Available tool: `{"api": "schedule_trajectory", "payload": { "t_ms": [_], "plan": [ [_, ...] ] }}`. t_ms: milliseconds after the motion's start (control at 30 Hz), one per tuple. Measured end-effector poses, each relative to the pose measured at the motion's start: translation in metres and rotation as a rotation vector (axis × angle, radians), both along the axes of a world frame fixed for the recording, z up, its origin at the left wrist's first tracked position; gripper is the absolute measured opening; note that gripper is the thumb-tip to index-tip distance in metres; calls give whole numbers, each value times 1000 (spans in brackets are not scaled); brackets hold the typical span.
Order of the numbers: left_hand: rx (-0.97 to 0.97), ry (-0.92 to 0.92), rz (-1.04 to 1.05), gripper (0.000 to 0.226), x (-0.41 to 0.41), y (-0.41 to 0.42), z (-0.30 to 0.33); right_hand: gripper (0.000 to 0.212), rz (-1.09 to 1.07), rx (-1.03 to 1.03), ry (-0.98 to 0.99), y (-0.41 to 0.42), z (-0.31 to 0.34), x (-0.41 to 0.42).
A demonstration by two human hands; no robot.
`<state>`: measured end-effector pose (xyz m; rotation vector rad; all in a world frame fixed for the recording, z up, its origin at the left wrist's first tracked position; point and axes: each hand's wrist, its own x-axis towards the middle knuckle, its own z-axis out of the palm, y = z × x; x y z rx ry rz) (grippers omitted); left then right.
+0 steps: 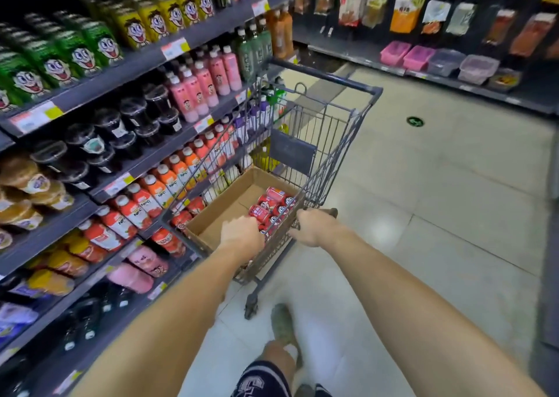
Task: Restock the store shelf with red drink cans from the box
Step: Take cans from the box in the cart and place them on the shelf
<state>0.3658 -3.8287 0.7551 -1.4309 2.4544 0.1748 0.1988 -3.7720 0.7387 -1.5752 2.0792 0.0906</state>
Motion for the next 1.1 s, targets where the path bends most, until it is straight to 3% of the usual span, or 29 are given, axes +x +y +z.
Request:
{"api": "schedule_trajectory", "payload": {
  "t_ms": [500, 600, 667, 900, 1100],
  "plan": [
    [198, 26, 255, 22, -75, -151, -74, 53, 147, 51, 45, -172, -27, -62],
    [244, 16, 327, 20, -72, -172, -90, 49, 208, 87, 32, -203, -47, -59],
    [271, -4, 389, 32, -67, -178, -103, 45, 258, 133, 19, -219, -61, -55],
    [413, -93, 494, 47, -58, -193, -157, 46, 509, 311, 57, -269, -120, -45],
    [478, -66, 632, 49, -61, -227, -206, 55, 617, 421, 55, -319, -187, -46]
  ]
}}
